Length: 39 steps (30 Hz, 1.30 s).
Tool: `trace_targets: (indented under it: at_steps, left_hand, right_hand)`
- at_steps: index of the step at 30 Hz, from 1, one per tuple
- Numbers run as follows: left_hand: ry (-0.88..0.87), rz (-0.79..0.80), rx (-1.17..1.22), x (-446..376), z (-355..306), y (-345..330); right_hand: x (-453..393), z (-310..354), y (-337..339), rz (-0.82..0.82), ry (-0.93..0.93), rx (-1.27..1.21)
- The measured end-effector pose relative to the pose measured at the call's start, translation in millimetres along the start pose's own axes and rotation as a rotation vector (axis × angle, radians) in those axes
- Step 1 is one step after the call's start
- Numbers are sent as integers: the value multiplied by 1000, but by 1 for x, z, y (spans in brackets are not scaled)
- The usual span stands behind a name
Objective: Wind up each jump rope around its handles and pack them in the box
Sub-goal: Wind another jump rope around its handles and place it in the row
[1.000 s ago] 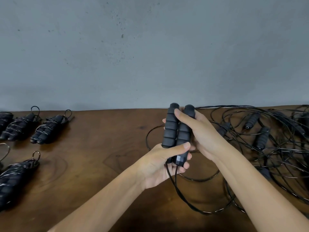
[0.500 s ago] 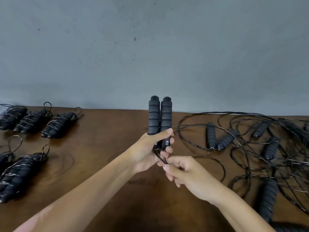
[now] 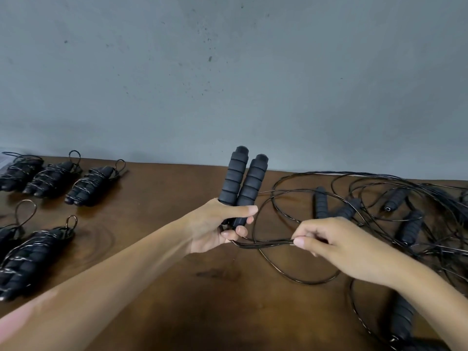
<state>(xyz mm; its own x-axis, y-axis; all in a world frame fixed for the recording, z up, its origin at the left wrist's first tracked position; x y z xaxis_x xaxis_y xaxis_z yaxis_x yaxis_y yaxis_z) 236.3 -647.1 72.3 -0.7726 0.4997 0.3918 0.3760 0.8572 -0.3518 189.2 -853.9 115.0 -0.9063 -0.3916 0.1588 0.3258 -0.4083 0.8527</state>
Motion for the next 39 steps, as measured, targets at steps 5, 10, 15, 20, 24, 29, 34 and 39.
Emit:
trace_targets:
  at_steps: [5,10,15,20,24,29,34,39]
  left_hand:
    - [43,82,-103,4,0,-2]
    - [99,181,-184,4,7,-16]
    - [128,226,-261,3,12,-25]
    - [178,242,-322,4,16,-30]
    - [229,183,-332,2,24,-35]
    - [255,188,-378,1,23,-47]
    - [293,228,-514,5,23,-53]
    - [304,330,-713,12,25,-56]
  right_hand:
    - [-2,-7,31,-162,-106,248]
    - [-9,9,43,-275,-77,368]
    - [-11,25,44,-218,30,321]
    - [-10,48,50,-270,86,446]
    - [-6,73,66,-452,179,605]
    - [-9,95,59,-487,447,715]
    - [-24,101,59,-400,549,738]
    - [-48,96,69,-162,355,733]
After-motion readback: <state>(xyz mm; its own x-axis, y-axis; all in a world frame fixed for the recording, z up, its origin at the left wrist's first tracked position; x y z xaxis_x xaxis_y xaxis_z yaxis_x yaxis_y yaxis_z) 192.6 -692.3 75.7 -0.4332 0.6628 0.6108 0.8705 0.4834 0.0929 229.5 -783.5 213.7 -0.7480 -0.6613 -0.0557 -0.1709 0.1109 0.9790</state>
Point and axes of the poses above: each hand's wrist, its own x-axis away from the middle knuckle, its own y-axis out of the back of the hand, z = x × y, the point moved 6 cm from there along -x, towards the middle knuckle, and after that the axes turned 2 degrees about x, right-handed, at the moved point
